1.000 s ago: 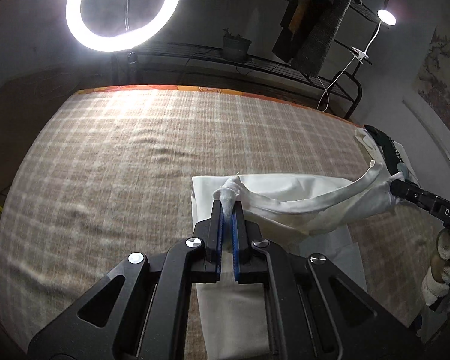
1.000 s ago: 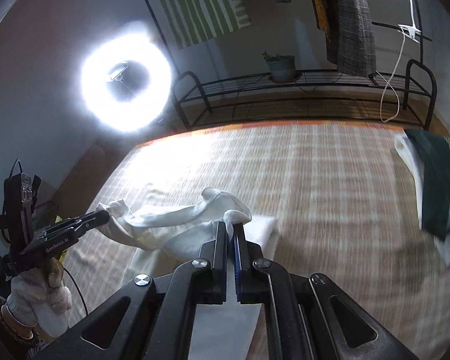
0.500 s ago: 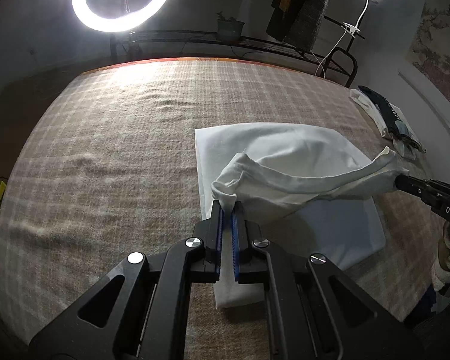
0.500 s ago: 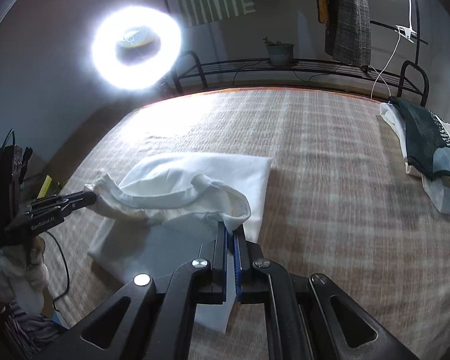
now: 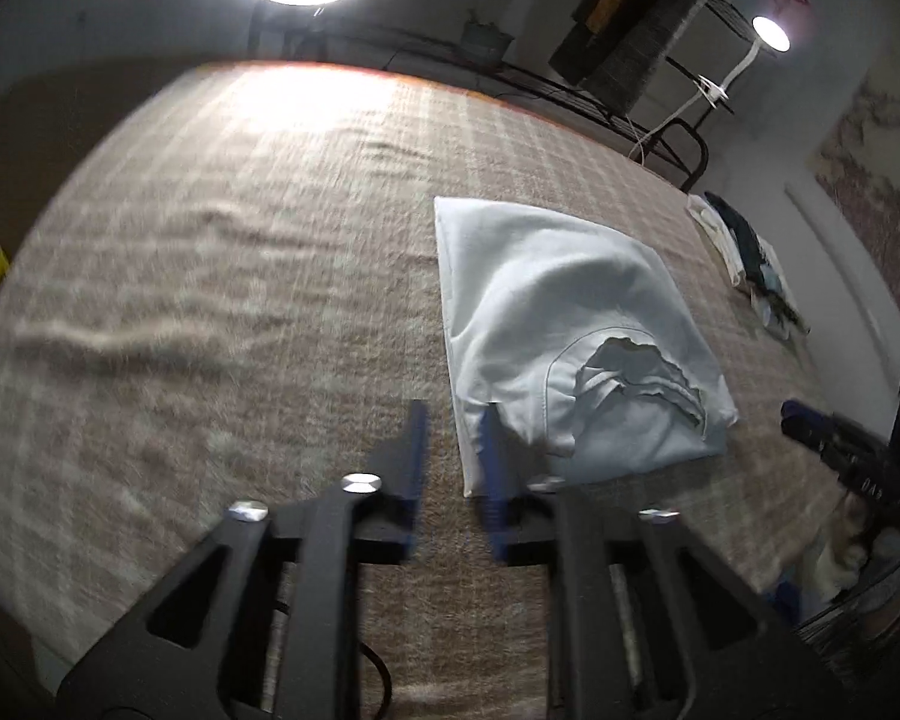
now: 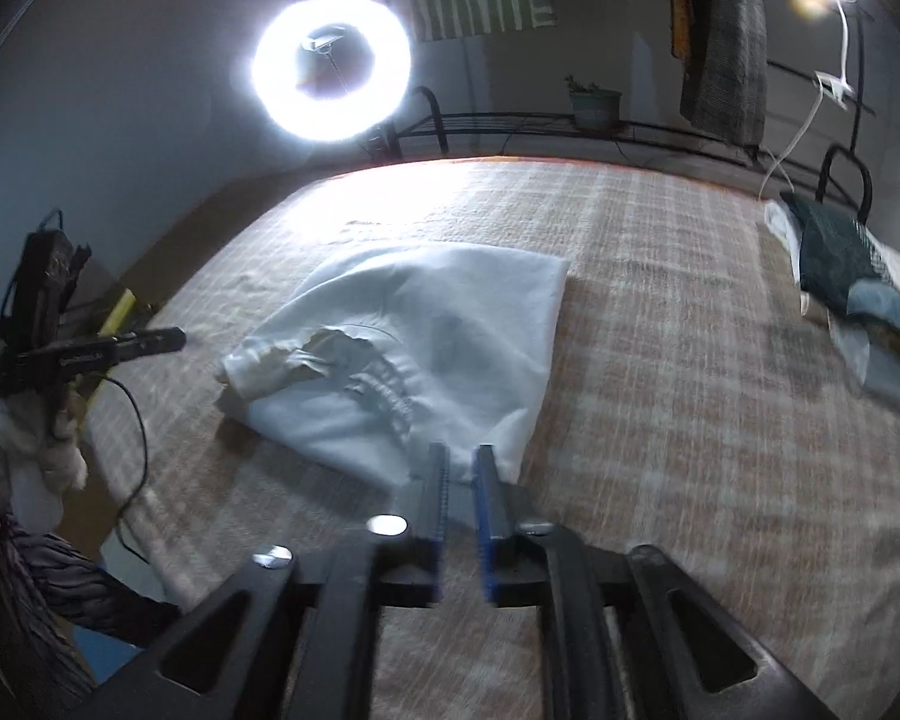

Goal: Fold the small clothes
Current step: 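Lift the gripped edge with both tools and fold the shirt over onto itself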

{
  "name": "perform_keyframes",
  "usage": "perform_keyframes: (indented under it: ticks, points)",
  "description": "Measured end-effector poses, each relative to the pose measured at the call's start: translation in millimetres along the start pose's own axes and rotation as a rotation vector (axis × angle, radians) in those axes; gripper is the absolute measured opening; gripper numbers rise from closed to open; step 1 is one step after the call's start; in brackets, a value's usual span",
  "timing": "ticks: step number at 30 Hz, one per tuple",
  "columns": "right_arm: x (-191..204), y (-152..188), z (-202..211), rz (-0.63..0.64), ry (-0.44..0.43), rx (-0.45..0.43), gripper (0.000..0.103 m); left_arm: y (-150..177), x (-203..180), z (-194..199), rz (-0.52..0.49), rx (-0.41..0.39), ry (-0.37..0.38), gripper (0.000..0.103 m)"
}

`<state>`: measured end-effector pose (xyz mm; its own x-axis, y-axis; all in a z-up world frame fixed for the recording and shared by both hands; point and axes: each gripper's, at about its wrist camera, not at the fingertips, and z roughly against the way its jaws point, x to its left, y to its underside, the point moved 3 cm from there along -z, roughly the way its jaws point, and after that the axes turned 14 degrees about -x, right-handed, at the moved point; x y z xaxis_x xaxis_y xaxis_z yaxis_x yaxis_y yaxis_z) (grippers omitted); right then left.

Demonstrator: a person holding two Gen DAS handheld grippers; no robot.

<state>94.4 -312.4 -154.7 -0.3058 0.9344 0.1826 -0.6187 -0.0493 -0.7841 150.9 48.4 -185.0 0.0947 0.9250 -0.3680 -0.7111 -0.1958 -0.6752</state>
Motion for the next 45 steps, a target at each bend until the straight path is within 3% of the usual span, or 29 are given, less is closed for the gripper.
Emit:
perform_keyframes:
  ticks: [1,4,8,12,14,16,18,20,23,29,32,39,45]
  points:
    - [-4,1,0,-0.033,0.014,0.002,0.040,1,3,-3,0.046,0.009,0.007,0.048]
    - [-20,5,-8,-0.190,0.006,0.030,0.040,5,9,-17,0.183,0.055,0.045,0.048]
    - [-43,15,-25,-0.441,-0.064,0.072,0.041,10,8,-31,0.240,0.102,0.064,0.048]
    - [-55,24,-43,-0.563,-0.098,0.103,0.041,17,7,-44,0.272,0.143,0.074,0.048]
    - [-56,27,-50,-0.572,-0.092,0.116,0.033,19,6,-47,0.260,0.147,0.064,0.037]
    - [-55,30,-56,-0.580,-0.109,0.124,0.023,20,4,-47,0.244,0.148,0.063,0.015]
    - [-52,28,-58,-0.573,-0.117,0.120,0.010,18,1,-45,0.211,0.131,0.043,0.007]
    - [-49,24,-58,-0.556,-0.110,0.114,0.004,16,-1,-42,0.204,0.117,0.037,0.006]
    - [-46,15,-51,-0.536,-0.102,0.081,0.003,12,-2,-38,0.211,0.103,0.042,0.004]
    - [-43,4,-30,-0.592,-0.171,0.025,0.002,8,-6,-19,0.212,0.086,0.080,0.004]
    - [-44,6,-20,-0.608,-0.191,0.019,0.002,13,0,-21,0.200,0.102,0.063,0.004]
    - [-57,37,-35,-0.649,-0.136,0.124,0.002,32,13,-25,0.158,0.137,-0.001,0.003]
    - [-47,42,-44,-0.552,-0.089,0.173,0.002,39,16,-17,0.079,0.139,-0.055,0.003]
